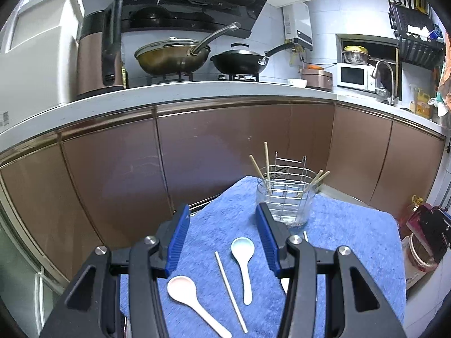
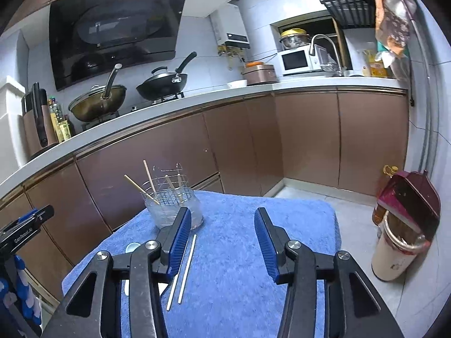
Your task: Organize utensils
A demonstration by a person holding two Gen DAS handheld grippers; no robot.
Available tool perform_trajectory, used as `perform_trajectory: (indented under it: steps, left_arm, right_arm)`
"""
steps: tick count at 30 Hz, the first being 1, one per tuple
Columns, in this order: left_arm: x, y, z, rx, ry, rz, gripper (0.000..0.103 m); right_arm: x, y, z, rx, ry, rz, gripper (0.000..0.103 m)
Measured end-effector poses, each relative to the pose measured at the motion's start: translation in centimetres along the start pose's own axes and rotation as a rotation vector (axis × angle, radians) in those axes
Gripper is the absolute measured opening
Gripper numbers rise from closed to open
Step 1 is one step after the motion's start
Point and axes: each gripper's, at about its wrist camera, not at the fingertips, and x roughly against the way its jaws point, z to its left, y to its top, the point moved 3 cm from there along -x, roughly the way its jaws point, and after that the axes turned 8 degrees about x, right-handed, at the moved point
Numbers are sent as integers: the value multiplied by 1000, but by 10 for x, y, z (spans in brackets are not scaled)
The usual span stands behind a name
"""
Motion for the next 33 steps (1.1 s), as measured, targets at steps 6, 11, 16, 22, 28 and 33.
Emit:
perform_trajectory:
  steps: [6,11,16,22,28,33]
  left_arm:
    - [15,-2,6,-10,20,-19,46]
    - [26,-4,7,-32,42,-37,46]
    - [31,-6,9,-44,63,-46,47]
    - [31,-9,10,-46,78,-39,47]
    - [29,-11,10,-46,85,-37,47]
    - [27,-11,11,-48,91,-42,47]
  right_arm:
    - [19,-4,-8,-25,-34,-10,51]
    - [32,-6,-12,-34,-53,-20,52]
    - [42,-8,-17,-45,-68,-28,52]
    - [42,-10,-19,-57,-73,-22,53]
    - [40,-13,-20,-62,-77,-14,53]
    - [37,-13,-19,-59,-78,-7,54]
